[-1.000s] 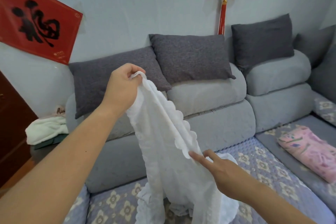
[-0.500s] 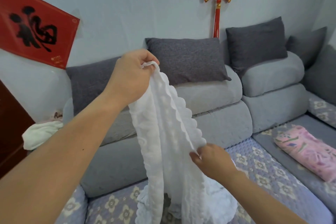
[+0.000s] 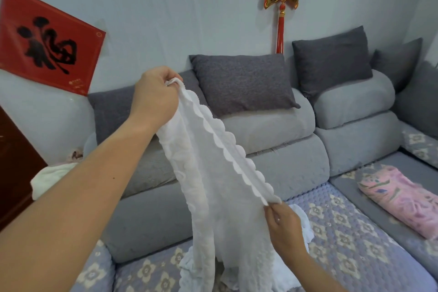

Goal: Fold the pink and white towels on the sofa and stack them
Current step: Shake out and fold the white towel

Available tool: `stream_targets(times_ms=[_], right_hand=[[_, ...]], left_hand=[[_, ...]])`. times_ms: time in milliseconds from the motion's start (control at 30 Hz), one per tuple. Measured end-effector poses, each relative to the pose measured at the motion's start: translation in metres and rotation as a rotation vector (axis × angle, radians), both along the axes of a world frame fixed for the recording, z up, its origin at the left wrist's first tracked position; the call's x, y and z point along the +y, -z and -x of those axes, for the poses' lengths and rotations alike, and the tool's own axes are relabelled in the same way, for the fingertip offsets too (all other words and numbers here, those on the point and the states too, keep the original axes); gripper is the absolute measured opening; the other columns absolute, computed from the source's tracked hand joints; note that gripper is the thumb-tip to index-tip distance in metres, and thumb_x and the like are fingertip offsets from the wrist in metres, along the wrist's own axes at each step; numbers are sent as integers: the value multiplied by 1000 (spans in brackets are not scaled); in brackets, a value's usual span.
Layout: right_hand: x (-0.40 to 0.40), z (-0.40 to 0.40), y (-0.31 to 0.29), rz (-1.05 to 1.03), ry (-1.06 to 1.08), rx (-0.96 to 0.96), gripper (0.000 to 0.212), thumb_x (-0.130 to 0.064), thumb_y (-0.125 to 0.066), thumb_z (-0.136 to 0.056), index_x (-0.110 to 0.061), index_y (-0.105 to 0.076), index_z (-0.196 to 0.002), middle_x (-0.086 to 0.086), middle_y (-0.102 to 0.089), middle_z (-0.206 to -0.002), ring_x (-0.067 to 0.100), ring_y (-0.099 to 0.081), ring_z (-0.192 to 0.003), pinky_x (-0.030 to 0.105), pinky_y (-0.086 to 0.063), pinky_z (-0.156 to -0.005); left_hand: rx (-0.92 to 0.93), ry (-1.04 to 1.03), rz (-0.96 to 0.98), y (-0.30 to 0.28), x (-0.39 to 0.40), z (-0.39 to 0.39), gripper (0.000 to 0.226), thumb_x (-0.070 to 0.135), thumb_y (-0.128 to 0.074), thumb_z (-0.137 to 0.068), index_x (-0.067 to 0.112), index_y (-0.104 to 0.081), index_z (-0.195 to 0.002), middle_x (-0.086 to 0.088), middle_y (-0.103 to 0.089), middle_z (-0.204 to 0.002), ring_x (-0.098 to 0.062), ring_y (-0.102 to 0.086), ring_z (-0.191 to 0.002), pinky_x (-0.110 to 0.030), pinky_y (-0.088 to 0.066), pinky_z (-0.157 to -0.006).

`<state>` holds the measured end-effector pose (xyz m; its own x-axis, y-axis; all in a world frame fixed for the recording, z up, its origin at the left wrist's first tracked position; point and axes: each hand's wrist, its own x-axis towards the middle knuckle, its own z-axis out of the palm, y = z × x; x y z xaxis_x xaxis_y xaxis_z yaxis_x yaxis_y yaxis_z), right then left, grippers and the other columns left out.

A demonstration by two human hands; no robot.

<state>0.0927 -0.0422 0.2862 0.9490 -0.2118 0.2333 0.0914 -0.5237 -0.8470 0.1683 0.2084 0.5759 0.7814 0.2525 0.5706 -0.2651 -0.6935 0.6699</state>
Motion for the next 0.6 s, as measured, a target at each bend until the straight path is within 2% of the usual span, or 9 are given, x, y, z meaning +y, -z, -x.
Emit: stream_targets(times_ms=[100,167,400,467,567,600], right_hand=[[-12,3,-6,-147,70,-32,35,-10,-49,-103,-13,-43,-68,-2,-41,-63,6,-41,-58,17,-31,-53],[-18,2,-11,-216,87,-45,32,-16,-46,-105,-10,-46,-73,1,-43,-63,7,-40,-57,18,-31,-52],[-25,1,-31,-315,134,16,29,-26,-54,-102,-14,-59,-77,8,-57,-68,5,-46,-57,21,-36,-54],[-26,3,-41,-370,164,11,25,-27,-54,-102,-15,-61,-81,10,-62,-76,14,-52,-66,26,-39,-58],[-32,3,-60,-465,178,-14,5,-23,-55,-102,-23,-59,-98,8,-66,-84,22,-59,-74,28,-41,-59],[-35,1,-66,-482,157,8,9,-21,-54,-102,-26,-58,-108,8,-67,-85,21,-59,-73,27,-42,-59]], left_hand=[[46,-64,-48,8,18,-3,23,10,-51,-89,23,-71,-88,8,-65,-85,-17,-61,-86,-28,-45,-73],[78,-91,-56,15,30,-5,24,11,-49,-88,25,-69,-86,6,-66,-88,-20,-62,-88,-30,-46,-74],[159,-136,51,33,56,-12,24,10,-52,-85,26,-69,-79,9,-67,-84,-20,-64,-89,-31,-46,-74],[179,-131,80,39,63,-13,25,10,-51,-82,26,-68,-75,6,-68,-84,-23,-64,-88,-34,-49,-75],[280,-182,11,51,76,-9,21,20,-46,-78,24,-66,-75,-2,-68,-88,-30,-63,-91,-43,-54,-83],[353,-214,-64,56,82,-6,20,26,-46,-77,23,-66,-77,-7,-69,-93,-33,-62,-92,-45,-54,-84]])
